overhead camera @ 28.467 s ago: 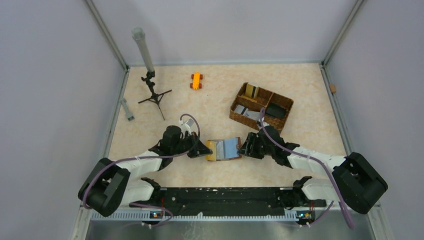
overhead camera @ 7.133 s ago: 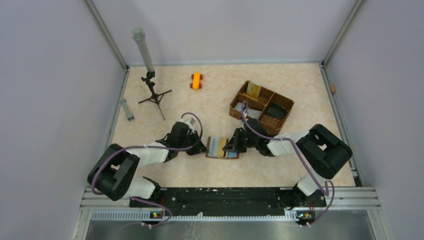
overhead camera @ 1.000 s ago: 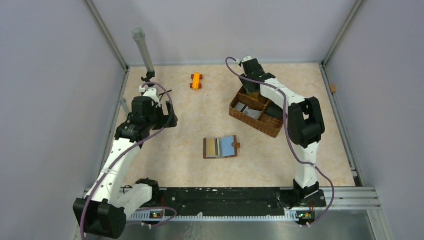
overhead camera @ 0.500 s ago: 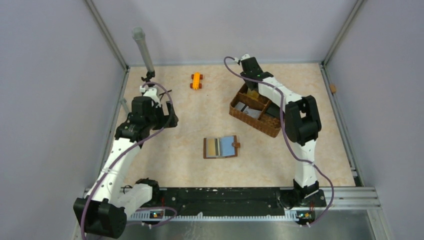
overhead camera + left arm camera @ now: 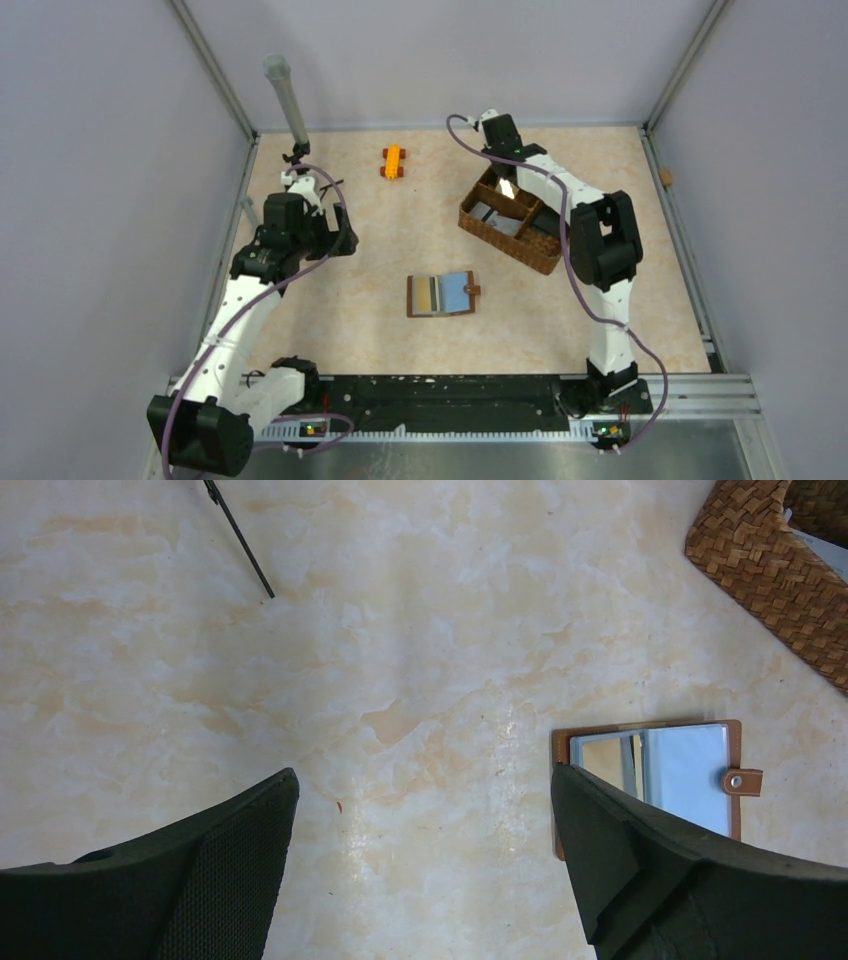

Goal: Put the credit cards into the card holder
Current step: Pick up the credit card from the storage box.

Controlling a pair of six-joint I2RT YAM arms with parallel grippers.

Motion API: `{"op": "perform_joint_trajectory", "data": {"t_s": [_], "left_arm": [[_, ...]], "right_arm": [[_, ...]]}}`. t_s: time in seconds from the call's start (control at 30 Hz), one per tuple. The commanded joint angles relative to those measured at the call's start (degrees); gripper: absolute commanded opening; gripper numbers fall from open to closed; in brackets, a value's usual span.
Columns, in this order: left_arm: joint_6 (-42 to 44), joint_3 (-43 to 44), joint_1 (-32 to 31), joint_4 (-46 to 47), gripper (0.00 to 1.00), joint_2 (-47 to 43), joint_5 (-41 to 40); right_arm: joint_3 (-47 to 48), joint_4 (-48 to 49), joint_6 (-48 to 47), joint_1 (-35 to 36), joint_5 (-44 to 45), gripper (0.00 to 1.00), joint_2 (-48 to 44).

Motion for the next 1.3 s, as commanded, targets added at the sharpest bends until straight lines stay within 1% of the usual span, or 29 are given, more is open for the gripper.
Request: {"op": "perform_joint_trajectory", "data": {"t_s": [0.0, 0.07, 0.13, 0.2, 0.23, 0.3, 0.33, 0.57, 0.87, 1.03, 1.27], "left_arm": [[0.4, -0.5, 0.3, 1.4, 0.99, 0.3, 0.9], [0.4, -0.6, 0.3, 1.3, 0.99, 0.3, 1.1], [0.5, -0.6, 0.3, 1.3, 0.99, 0.3, 1.2], [0.5, -0.6, 0.3, 1.4, 0.99, 0.3, 1.3], [0.5, -0.6, 0.3, 1.4, 0.99, 0.3, 1.4], [0.5, -0.6, 0.3, 1.4, 0.99, 0.4, 1.6], [0.5, -0.6, 0.3, 1.4, 0.99, 0.4, 1.6], [0.5, -0.7, 0.3, 1.4, 0.99, 0.7, 1.8], [0.5, -0.6, 0.3, 1.4, 0.99, 0.8, 2.1], [0.5, -0.7, 0.3, 1.4, 0.99, 0.8, 2.3], [0.5, -0.7, 0.3, 1.5, 0.99, 0.8, 2.4]], "right_arm": [[2.5, -0.2, -0.7, -0.4, -1.2, 0.17, -0.7], [2.6, -1.1, -0.7, -0.5, -2.0, 0.18, -0.7], [1.6, -0.5, -0.8, -0.4, -2.4, 0.27, -1.2], [0.7, 0.2, -1.2, -0.4, -1.8, 0.38, -1.4], [0.6, 0.3, -1.4, -0.4, -1.4, 0.42, -1.3], [0.5, 0.3, -1.7, -0.4, -1.0, 0.47, -1.0], [0.5, 0.3, -1.8, -0.4, -1.0, 0.47, -0.8], [0.9, 0.8, -2.7, -0.4, -0.1, 0.47, 1.2], [1.6, 0.7, -3.1, -0.4, 0.3, 0.37, 2.4], [1.9, 0.6, -3.5, -0.5, 1.2, 0.28, 2.4], [2.0, 0.3, -4.1, -0.5, 2.3, 0.28, 0.9]]}}
